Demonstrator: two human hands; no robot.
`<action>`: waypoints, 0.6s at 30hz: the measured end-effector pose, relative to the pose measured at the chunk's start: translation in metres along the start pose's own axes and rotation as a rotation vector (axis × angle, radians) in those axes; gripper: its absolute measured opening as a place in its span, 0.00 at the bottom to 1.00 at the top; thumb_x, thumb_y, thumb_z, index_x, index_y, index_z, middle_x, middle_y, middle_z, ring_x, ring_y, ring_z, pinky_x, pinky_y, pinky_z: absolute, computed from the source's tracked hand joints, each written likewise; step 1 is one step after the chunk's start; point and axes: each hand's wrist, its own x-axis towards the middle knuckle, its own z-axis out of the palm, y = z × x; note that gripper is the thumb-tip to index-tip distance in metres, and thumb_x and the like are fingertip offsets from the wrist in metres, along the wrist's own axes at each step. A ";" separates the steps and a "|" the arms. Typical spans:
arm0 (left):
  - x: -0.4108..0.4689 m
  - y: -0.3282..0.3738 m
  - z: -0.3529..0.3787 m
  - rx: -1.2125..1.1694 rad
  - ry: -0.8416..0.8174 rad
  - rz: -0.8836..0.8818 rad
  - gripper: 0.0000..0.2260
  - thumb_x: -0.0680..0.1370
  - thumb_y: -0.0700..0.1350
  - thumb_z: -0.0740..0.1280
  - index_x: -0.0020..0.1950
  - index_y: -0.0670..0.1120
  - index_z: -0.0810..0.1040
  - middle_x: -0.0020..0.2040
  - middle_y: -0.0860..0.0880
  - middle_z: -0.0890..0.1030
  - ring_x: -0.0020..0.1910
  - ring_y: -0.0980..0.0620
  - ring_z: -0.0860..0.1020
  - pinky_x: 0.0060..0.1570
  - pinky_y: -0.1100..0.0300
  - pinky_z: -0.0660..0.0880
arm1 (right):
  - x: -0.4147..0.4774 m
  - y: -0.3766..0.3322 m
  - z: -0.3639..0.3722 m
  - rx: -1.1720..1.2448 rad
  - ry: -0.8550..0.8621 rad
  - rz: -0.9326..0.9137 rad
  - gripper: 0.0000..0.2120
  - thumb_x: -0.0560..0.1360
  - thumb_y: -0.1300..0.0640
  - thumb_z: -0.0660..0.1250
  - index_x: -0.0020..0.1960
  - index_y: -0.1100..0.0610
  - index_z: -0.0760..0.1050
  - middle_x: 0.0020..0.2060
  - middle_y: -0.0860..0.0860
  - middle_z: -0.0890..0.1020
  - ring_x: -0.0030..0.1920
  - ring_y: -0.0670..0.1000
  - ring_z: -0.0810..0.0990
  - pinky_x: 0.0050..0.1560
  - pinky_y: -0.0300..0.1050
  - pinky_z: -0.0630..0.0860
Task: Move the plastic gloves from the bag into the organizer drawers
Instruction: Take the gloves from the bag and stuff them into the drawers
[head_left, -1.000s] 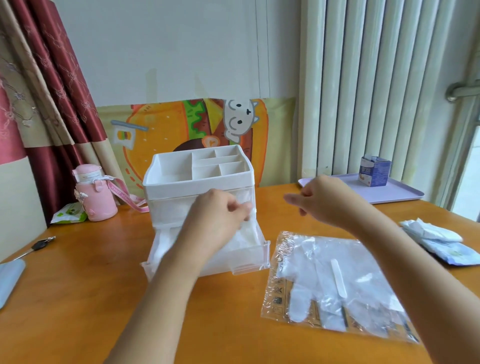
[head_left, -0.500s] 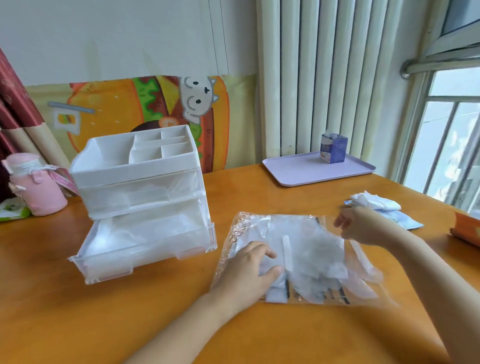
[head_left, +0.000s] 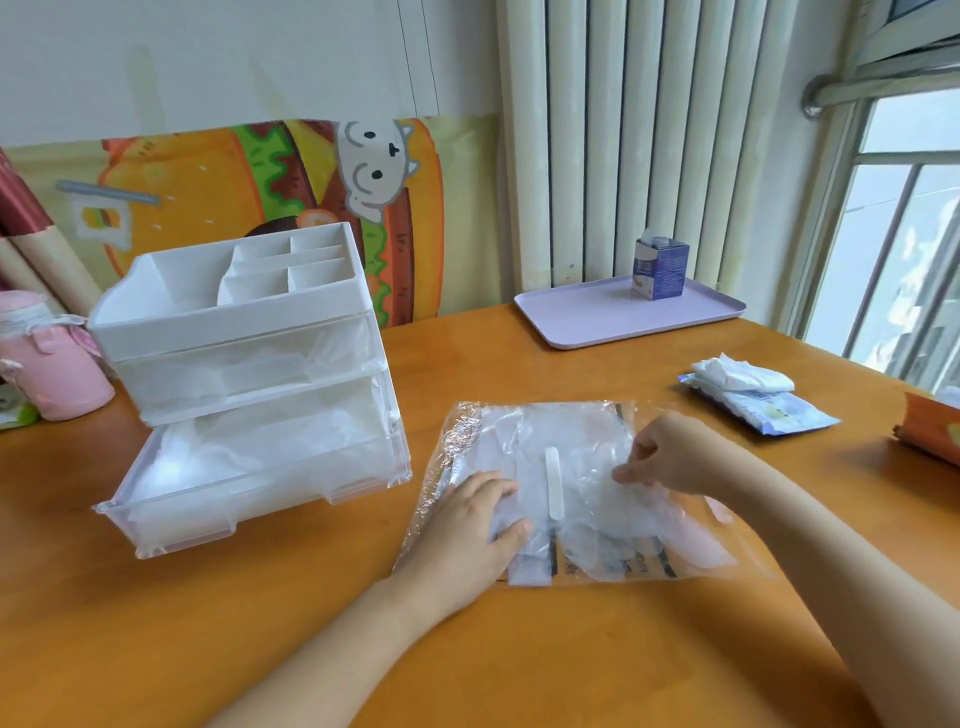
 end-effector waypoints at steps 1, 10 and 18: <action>0.000 0.000 0.000 0.001 -0.002 -0.002 0.21 0.81 0.55 0.60 0.73 0.51 0.66 0.72 0.57 0.65 0.72 0.58 0.61 0.72 0.62 0.57 | 0.000 0.001 -0.002 0.091 0.023 -0.015 0.13 0.72 0.48 0.72 0.40 0.58 0.80 0.34 0.50 0.80 0.32 0.46 0.74 0.30 0.35 0.67; -0.001 0.004 -0.002 0.015 0.003 0.010 0.20 0.81 0.54 0.60 0.72 0.51 0.66 0.72 0.56 0.65 0.71 0.58 0.62 0.69 0.65 0.57 | -0.010 0.025 -0.024 0.482 -0.337 -0.094 0.19 0.73 0.74 0.61 0.49 0.53 0.83 0.52 0.47 0.83 0.51 0.50 0.81 0.50 0.41 0.77; -0.003 0.005 -0.004 0.032 -0.015 0.005 0.21 0.81 0.54 0.59 0.73 0.50 0.65 0.72 0.55 0.65 0.71 0.57 0.62 0.71 0.63 0.58 | -0.004 0.019 -0.009 0.057 -0.136 -0.021 0.14 0.70 0.62 0.73 0.54 0.52 0.76 0.42 0.47 0.80 0.38 0.46 0.79 0.35 0.36 0.74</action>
